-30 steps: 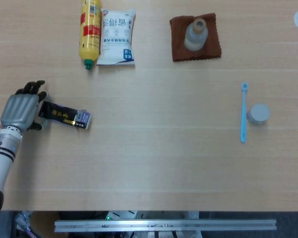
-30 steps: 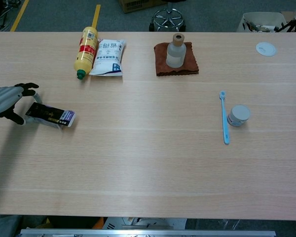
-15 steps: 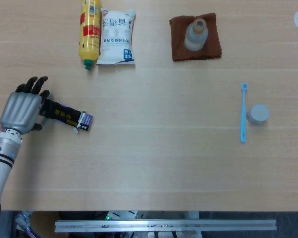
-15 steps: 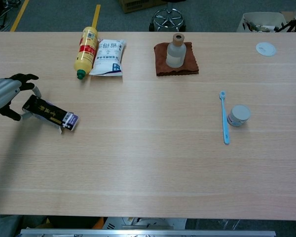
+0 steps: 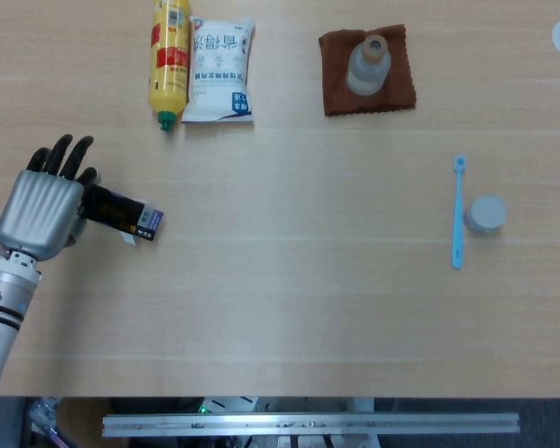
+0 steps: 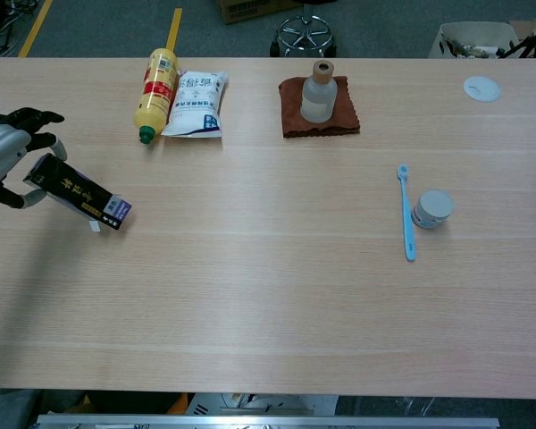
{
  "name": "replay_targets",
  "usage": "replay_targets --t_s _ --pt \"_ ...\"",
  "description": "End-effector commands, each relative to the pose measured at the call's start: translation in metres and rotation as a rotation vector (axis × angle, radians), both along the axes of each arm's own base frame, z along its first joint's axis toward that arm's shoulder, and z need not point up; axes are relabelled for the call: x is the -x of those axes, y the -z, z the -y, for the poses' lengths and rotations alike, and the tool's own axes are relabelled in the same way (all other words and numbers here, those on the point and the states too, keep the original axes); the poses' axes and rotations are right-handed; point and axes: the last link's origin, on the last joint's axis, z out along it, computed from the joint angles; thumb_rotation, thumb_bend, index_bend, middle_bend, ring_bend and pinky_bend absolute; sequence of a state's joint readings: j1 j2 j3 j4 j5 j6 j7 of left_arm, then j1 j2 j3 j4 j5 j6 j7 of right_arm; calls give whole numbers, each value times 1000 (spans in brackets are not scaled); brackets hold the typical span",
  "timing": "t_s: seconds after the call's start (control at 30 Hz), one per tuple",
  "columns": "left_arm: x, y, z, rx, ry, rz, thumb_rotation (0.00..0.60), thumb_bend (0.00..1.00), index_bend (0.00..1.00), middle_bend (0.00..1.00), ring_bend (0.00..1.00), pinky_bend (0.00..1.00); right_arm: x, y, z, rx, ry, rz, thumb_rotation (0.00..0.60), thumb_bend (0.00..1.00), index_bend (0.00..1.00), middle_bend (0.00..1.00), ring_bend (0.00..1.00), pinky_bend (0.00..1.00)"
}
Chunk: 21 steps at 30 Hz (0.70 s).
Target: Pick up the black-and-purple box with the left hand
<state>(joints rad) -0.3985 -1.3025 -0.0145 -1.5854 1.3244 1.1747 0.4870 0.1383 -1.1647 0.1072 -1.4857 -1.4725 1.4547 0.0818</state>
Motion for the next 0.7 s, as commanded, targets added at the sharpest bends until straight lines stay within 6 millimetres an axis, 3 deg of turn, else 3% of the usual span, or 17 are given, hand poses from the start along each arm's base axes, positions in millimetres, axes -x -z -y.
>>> replay_targets --t_s 0.03,0.33,0.7 --pt "-6 -6 1 -25 43 -45 600 342 388 82 67 194 0 0 0 0 1 0 600 308 297 298 307 396" --pt "-17 -16 4 -128 204 -234 600 342 388 84 69 194 0 0 0 2 -1 1 600 308 297 299 307 396" --pt "-16 -18 6 -229 371 -422 600 342 388 97 78 194 -1 0 0 0 -2 0 600 308 297 298 307 396"
